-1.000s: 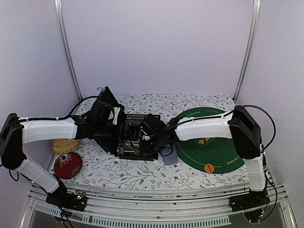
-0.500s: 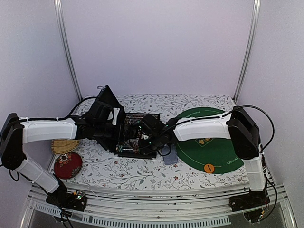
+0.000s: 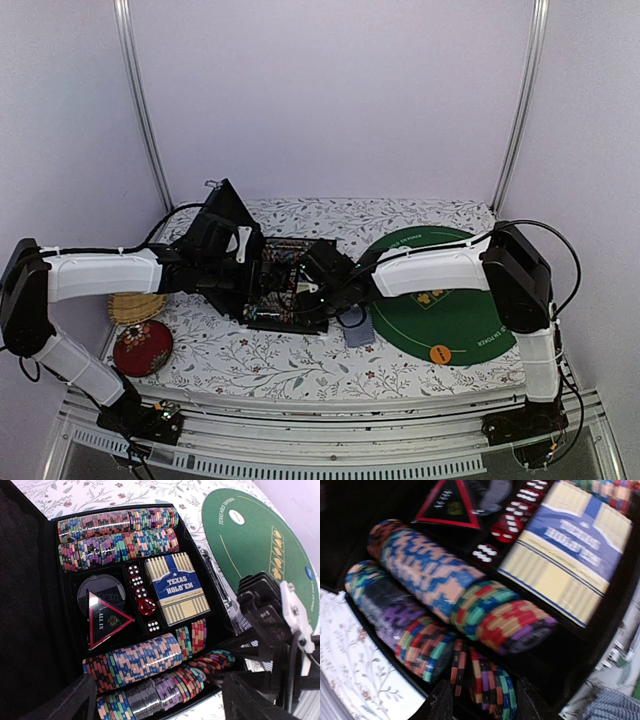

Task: Distribute texas hold em gaming equipment
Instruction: Pick up the pile of poker chips from the chip case.

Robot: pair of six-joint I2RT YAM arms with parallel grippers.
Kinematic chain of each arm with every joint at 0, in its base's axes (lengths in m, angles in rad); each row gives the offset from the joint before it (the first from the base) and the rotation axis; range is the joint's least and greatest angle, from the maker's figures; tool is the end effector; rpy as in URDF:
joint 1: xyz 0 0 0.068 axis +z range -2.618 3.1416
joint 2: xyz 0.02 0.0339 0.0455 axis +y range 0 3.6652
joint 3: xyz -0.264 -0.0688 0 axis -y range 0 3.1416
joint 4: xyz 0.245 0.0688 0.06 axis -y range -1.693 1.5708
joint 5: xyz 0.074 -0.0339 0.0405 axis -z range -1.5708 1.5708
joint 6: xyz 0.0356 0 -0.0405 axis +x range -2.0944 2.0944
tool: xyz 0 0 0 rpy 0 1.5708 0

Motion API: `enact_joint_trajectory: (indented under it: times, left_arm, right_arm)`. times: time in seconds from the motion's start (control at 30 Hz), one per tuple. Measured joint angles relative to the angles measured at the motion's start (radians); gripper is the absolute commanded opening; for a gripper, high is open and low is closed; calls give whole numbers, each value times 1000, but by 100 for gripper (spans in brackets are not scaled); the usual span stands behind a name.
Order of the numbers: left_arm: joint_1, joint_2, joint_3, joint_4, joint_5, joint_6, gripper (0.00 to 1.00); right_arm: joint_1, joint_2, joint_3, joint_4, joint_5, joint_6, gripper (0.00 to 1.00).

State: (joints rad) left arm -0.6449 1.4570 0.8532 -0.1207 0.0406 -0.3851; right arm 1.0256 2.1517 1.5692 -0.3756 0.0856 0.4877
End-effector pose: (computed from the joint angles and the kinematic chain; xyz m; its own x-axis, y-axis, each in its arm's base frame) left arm 0.2451 -0.1862 0.2135 -0.7256 0.0761 -0.6839 0.3802 0.8727 -0.3062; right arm 0.2440 0.3964 0.1600 -0.7620 -0.3561 -0.5408 -0.5312 0.8214 0.2077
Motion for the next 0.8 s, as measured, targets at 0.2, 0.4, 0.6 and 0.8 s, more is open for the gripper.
enact_joint_trajectory:
  times: [0.2,0.4,0.6,0.8]
  left_arm:
    - [0,0,-20,13,1,0,89]
    - [6,0,-27,15,5,0,89]
    - [16,3,-27,19,14,6,89]
    - [19,3,-27,20,22,11,89]
  right_arm:
    - [-18,15,0,63,-108,-9,47]
    - [-24,28,20,45,-114,-8,50]
    - [-25,44,42,40,-109,-11,60]
    - [-33,49,36,83,-130,-12,64]
